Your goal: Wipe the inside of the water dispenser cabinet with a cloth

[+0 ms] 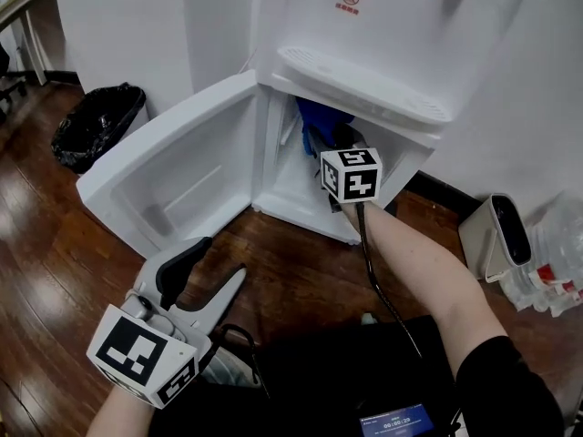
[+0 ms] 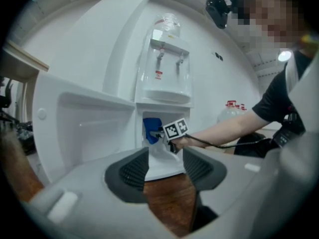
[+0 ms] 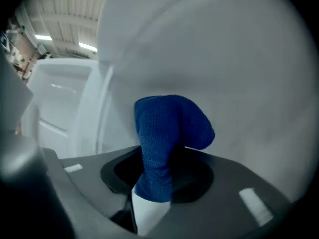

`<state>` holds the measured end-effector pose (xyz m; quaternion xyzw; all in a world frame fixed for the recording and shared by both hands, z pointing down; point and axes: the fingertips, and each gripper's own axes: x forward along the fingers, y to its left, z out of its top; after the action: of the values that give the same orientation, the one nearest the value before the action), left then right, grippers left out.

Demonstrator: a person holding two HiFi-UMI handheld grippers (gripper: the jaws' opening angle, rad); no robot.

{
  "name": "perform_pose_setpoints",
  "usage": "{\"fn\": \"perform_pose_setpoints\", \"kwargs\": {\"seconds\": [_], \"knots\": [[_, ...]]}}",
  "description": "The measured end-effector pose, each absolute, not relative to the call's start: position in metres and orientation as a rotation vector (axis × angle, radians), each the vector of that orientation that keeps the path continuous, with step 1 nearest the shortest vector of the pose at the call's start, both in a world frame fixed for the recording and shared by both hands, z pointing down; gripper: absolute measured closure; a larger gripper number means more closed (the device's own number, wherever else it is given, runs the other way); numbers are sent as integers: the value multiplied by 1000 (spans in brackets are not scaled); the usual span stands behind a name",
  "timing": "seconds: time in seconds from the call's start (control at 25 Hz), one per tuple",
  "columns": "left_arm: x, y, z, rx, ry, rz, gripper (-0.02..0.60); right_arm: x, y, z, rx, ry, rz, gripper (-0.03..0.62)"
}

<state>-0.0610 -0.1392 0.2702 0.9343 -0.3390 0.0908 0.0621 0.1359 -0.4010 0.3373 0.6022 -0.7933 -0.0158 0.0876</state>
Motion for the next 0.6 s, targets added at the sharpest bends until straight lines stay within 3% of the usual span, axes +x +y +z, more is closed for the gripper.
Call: {"fn": "perform_pose_setpoints", "kwargs": {"seconds": [0.28, 0.6], "knots": [[-63, -145, 268, 2837, -1002, 242, 368, 138, -457, 384, 1745, -2308, 126, 450], [-61, -139, 267, 2842, -1011, 249, 368, 76, -375, 378, 1418, -2611, 78, 451]]}}
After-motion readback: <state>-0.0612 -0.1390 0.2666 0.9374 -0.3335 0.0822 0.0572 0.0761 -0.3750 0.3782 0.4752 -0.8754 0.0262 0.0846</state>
